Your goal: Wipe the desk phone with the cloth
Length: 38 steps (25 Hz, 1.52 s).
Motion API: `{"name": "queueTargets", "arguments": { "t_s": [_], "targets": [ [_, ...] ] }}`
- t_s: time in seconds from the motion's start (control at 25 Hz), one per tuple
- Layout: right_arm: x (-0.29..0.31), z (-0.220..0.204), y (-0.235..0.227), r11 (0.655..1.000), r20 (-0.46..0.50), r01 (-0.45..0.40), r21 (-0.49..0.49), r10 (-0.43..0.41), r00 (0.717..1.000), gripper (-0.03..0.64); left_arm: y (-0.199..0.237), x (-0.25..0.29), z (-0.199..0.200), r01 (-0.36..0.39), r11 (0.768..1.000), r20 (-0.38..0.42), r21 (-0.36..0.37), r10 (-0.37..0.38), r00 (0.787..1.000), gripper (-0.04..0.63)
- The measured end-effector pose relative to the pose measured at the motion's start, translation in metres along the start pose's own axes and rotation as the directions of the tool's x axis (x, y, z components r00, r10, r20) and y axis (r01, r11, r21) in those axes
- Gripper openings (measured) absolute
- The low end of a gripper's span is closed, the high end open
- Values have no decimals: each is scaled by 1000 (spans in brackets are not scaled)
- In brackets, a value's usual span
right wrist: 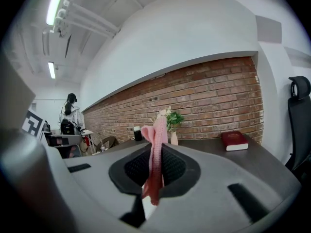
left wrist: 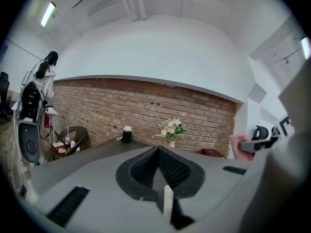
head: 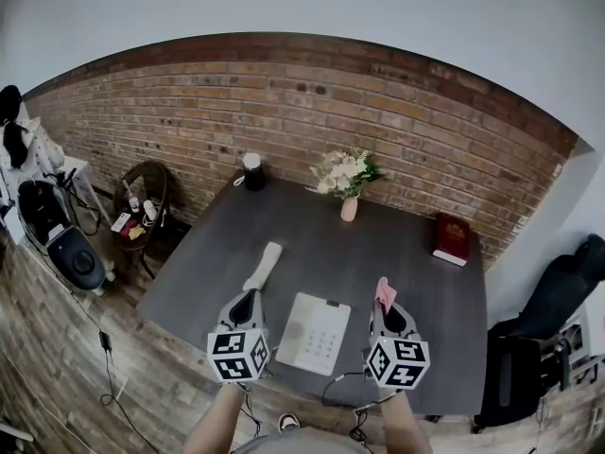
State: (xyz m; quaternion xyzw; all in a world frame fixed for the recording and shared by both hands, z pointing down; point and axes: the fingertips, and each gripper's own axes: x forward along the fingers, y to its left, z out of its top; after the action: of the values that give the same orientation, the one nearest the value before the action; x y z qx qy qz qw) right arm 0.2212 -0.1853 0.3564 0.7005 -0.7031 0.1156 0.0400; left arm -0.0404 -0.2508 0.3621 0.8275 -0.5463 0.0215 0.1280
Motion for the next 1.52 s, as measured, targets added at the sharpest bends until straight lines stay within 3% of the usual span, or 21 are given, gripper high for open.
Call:
{"name": "queueTargets", "arguments": {
  "t_s": [0.32,0.76,1.2,1.52],
  "targets": [
    [29,-4,-16,1000,-42,-3,-7,3,999,20,5,33,-11,-22,999,-28,-26,21,999,3],
    [53,5,-24,997,-62,-76,-28,74,995,20,-4,41,-14,-86,996,-47,-32,84,995,3],
    [54,-17,-23,993,-125,-114,-39,108,986,20,4,31,-39,-134,990,-91,-46,129,987,3],
    [54,-60,-18,992,-219,-125,-16,118,969,20,17,16,-84,-176,982,-174,-68,163,971,4]
  ]
}}
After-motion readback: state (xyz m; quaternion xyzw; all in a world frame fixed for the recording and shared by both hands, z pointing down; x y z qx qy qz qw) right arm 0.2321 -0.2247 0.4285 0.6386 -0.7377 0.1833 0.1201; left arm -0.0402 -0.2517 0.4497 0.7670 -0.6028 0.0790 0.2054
